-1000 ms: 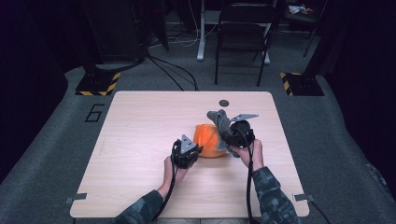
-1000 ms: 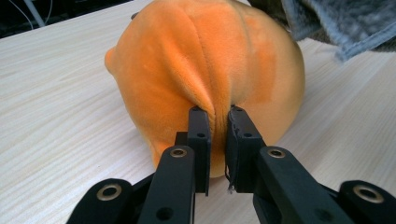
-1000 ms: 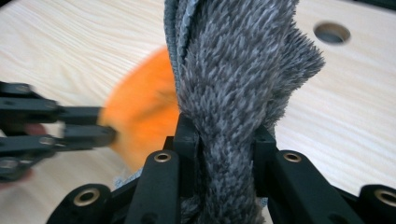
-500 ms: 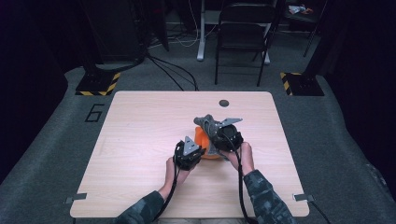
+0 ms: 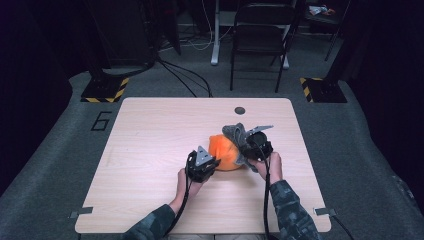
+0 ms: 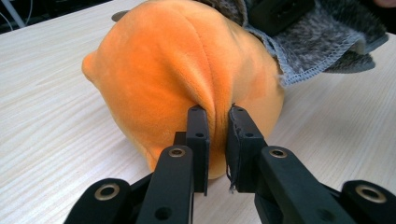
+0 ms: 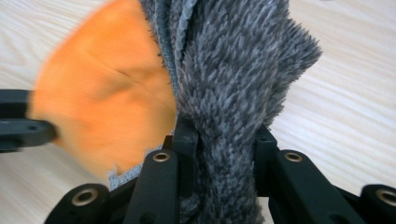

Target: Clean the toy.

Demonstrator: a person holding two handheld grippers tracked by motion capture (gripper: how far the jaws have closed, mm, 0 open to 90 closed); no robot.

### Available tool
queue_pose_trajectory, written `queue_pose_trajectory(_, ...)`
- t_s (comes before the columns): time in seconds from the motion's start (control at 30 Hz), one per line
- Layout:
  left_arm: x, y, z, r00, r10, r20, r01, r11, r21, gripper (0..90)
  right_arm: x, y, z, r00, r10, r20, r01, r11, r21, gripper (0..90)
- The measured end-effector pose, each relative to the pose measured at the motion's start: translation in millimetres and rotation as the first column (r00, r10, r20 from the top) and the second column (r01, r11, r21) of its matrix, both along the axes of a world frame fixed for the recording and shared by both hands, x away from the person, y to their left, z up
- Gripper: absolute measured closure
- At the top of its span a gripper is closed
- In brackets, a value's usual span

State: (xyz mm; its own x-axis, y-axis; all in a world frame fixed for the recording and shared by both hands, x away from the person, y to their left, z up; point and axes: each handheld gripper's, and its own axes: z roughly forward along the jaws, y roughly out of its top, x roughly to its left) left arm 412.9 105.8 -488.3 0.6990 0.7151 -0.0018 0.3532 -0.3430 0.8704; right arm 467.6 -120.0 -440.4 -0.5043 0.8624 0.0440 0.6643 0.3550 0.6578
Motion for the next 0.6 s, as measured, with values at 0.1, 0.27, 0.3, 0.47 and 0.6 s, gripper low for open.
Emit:
queue_pose_trajectory(0.1, 0.9, 0.5, -0.4, 1.0000, -0.002, 0.000, 0.002, 1.0000, 0.000, 80.0, 3.5, -7.7, -7.1, 0.9993, -0.031, -0.021, 0.031, 0.999, -0.008, 70.8)
queue_pose_trajectory(0.27, 2.2, 2.9, -0.7, 1.0000, 0.002, 0.000, -0.002, 1.0000, -0.003, 79.6, 10.2, -19.3, -22.7, 0.9947, -0.078, -0.067, 0.076, 0.997, -0.035, 70.8)
queue_pose_trajectory(0.3, 2.2, 2.9, -0.7, 1.0000, 0.002, 0.000, -0.002, 1.0000, -0.003, 79.5, 10.7, -20.8, -25.8, 0.9937, -0.078, -0.081, 0.074, 0.996, -0.043, 70.9)
queue_pose_trajectory(0.47, 5.4, 6.3, -2.0, 0.9999, 0.010, -0.006, -0.010, 0.9998, -0.017, 79.3, 11.1, -27.6, -18.4, 0.9950, -0.097, -0.022, 0.097, 0.995, -0.024, 71.8)
queue_pose_trajectory(0.6, 5.3, 7.0, -1.9, 0.9998, 0.016, -0.010, -0.016, 0.9997, -0.017, 78.8, 2.1, -23.0, 10.5, 0.9972, -0.063, 0.039, 0.061, 0.997, 0.056, 71.9)
